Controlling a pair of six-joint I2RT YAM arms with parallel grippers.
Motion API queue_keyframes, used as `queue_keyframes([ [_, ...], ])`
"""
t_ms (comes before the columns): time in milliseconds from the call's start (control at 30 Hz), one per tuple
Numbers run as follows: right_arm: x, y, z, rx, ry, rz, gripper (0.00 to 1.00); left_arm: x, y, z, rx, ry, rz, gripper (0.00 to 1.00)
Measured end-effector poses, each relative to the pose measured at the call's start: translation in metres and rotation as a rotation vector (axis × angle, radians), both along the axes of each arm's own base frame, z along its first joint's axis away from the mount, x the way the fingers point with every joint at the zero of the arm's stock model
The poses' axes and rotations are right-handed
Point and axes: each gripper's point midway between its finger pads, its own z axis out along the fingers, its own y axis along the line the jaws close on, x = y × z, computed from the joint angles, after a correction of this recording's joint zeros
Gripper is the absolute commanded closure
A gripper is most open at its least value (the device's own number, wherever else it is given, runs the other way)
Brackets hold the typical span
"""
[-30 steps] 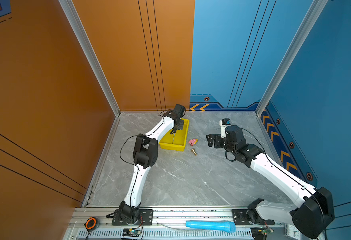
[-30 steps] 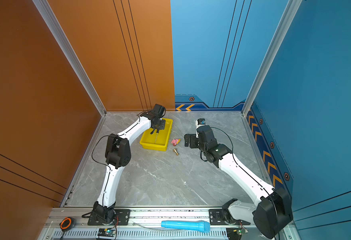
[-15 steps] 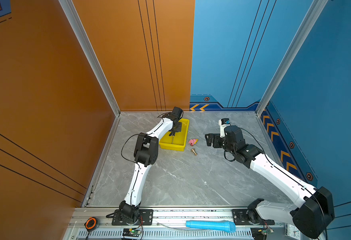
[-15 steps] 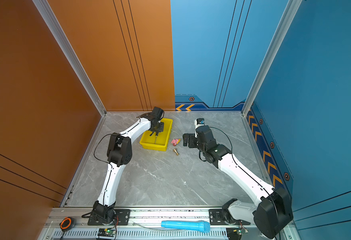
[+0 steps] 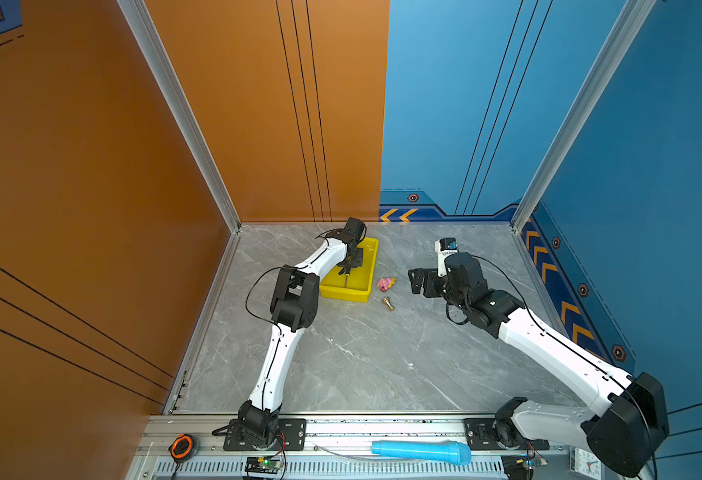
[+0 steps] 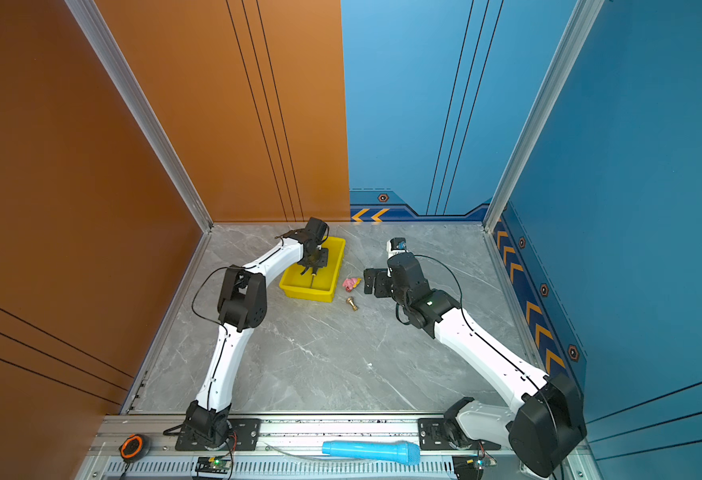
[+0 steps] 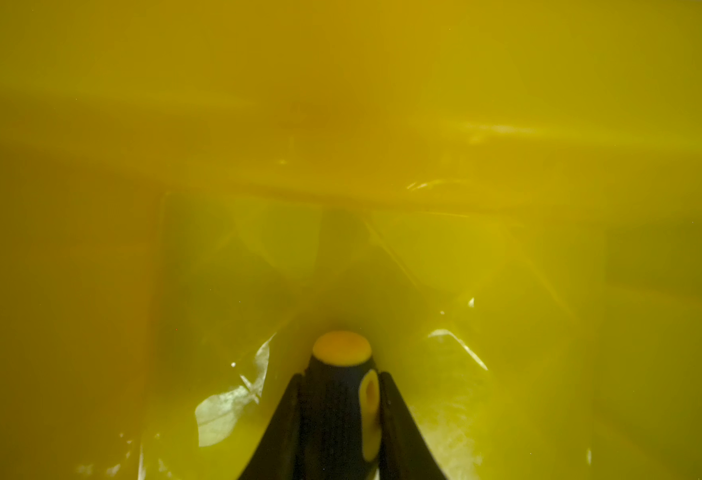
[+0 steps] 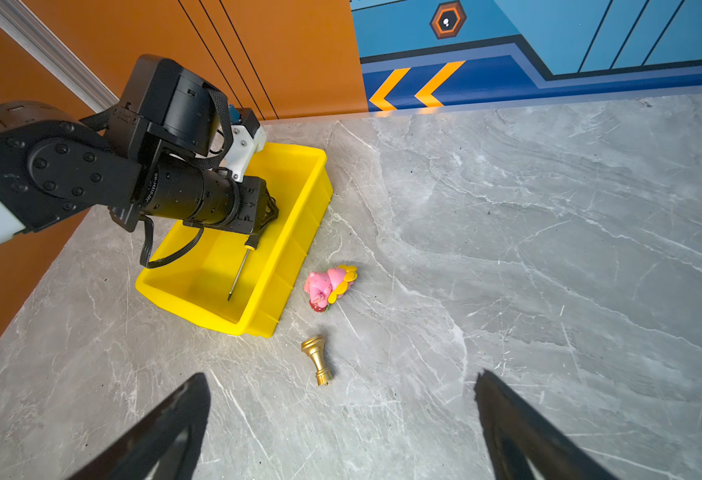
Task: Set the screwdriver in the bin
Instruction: 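Lower the held screwdriver tip-down into the yellow bin with the left gripper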
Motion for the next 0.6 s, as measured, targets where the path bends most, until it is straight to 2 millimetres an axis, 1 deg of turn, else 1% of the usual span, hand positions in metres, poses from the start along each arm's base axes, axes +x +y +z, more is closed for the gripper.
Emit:
queue_keyframes([
  [200,-0.001,-0.006,0.007,-0.003,-0.020,-0.022,0.00,0.001,0.000,-0.001,-0.004,-0.001,0.001,0.99],
  [300,-0.002,-0.010,0.007,-0.016,-0.018,-0.031,0.00,0.001,0.000,-0.002,-0.005,-0.002,0.001,0.94],
  [367,-0.001,-0.012,0.007,-0.023,-0.020,-0.036,0.00,0.001,0.000,-0.002,-0.006,-0.004,0.000,0.93],
  [467,0.000,-0.018,0.007,-0.031,-0.021,-0.047,0.00,0.002,0.000,-0.002,-0.006,-0.005,0.000,0.86],
  [600,0.001,-0.024,0.011,-0.033,-0.030,-0.058,0.00,0.002,0.000,-0.002,-0.007,-0.007,0.000,0.84],
])
